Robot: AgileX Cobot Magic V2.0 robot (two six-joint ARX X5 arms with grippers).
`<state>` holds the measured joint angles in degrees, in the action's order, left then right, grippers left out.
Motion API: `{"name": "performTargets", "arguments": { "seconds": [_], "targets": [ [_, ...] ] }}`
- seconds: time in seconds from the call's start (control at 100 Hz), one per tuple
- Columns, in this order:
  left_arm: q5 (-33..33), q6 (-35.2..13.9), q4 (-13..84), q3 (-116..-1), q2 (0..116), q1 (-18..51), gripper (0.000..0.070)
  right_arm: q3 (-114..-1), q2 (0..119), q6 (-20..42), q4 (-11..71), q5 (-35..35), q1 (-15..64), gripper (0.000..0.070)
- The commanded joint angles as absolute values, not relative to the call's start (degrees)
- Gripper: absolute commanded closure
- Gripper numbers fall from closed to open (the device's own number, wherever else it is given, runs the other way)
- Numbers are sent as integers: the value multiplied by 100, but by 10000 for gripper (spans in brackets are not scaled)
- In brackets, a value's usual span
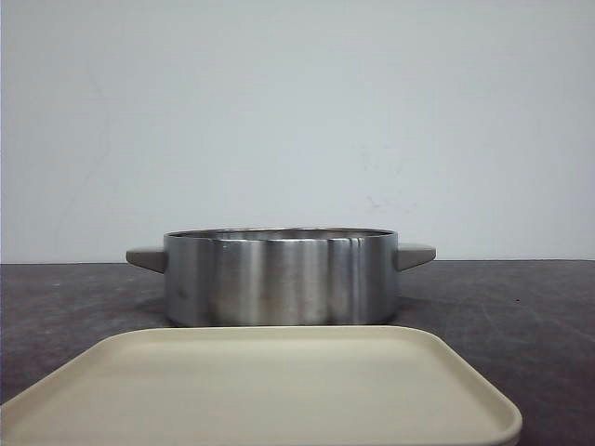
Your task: Steam buns
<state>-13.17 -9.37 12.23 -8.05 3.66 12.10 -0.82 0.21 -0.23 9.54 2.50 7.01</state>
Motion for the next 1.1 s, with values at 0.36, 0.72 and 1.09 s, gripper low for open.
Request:
{"name": "performTargets", "arguments": {
  "seconds": [0.36,0.72,1.09],
  "targets": [
    [-1214,-506,1028,-75,16,609,700,-67,21,-67,906,242,694,684],
    [12,207,1118,-75,16,43,700,-67,21,-67,904,244,694,684],
    [14,-259,1070,-80,23,36,700,-67,21,-67,904,244,694,684]
  ]
}}
